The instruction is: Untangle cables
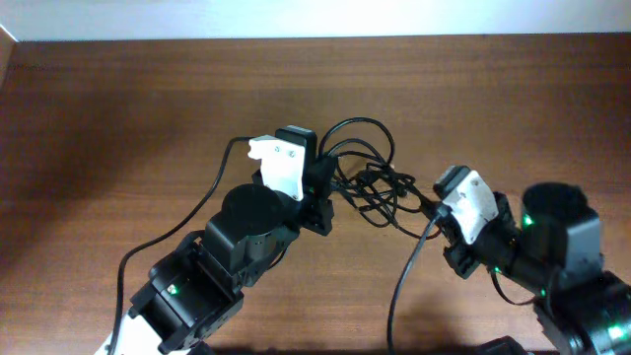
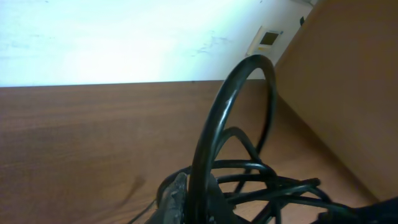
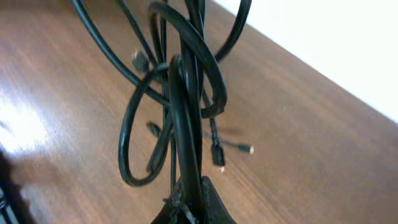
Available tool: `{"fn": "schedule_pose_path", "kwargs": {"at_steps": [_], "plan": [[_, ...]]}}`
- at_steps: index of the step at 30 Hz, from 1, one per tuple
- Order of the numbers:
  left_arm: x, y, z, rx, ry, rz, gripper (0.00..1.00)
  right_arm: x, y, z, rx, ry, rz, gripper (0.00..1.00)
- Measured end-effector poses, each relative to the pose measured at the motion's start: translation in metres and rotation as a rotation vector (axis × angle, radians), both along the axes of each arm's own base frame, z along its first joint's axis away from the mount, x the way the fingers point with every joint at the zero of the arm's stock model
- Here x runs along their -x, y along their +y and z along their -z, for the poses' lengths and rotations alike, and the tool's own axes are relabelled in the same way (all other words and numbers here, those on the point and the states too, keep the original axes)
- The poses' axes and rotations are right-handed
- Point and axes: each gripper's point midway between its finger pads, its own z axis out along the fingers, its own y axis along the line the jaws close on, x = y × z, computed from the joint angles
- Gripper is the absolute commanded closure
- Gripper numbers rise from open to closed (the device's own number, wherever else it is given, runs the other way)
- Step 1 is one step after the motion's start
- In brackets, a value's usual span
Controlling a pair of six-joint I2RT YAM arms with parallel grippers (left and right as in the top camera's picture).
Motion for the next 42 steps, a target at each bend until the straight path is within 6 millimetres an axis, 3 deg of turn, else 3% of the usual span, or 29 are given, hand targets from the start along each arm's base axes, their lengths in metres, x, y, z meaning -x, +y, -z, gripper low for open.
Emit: {"fn": "schedule_pose_path", "kwargs": {"at_steps": [5, 10, 16, 17, 18, 19, 21, 27, 33, 36, 41, 42], "plan": [[0.002, 0.003, 0.011, -0.033, 0.033, -0.002, 1.00, 0.013, -0.003, -0.036, -0.071, -0.144, 0.003, 0.96], [-0.002, 0.002, 0.020, -0.060, 0.052, -0.018, 1.00, 0.015, 0.000, -0.040, -0.100, -0.140, -0.010, 0.96], [-0.012, 0.053, 0.048, -0.058, 0.178, -0.346, 1.00, -0.004, -0.028, -0.037, -0.106, -0.111, 0.225, 0.96], [-0.014, 0.057, 0.048, -0.041, 0.180, -0.375, 1.00, -0.006, -0.033, -0.036, -0.107, -0.107, 0.268, 0.88], [-0.014, 0.058, 0.047, -0.020, 0.187, -0.393, 1.00, -0.010, -0.041, -0.036, -0.113, -0.102, 0.324, 0.27], [-0.015, 0.058, 0.046, 0.002, 0.192, -0.402, 1.00, -0.011, -0.044, -0.036, -0.109, -0.104, 0.347, 0.11], [-0.014, 0.053, 0.044, 0.033, 0.198, -0.383, 1.00, -0.012, -0.048, -0.034, -0.107, -0.096, 0.374, 0.04], [-0.012, 0.029, 0.033, 0.106, 0.198, -0.267, 1.00, -0.010, -0.050, -0.028, -0.095, -0.074, 0.381, 0.04], [-0.007, -0.003, 0.003, 0.175, 0.118, -0.081, 1.00, 0.005, -0.024, -0.023, -0.085, -0.052, 0.187, 0.09], [0.000, -0.016, -0.002, 0.153, 0.087, 0.024, 1.00, 0.000, -0.017, -0.016, -0.077, -0.017, 0.156, 0.13], [0.006, -0.025, -0.010, 0.166, 0.062, 0.091, 1.00, -0.010, -0.011, -0.002, -0.057, 0.039, 0.143, 0.42], [0.006, -0.027, -0.011, 0.170, 0.061, 0.099, 1.00, -0.010, -0.011, -0.002, -0.057, 0.042, 0.143, 0.51]]}}
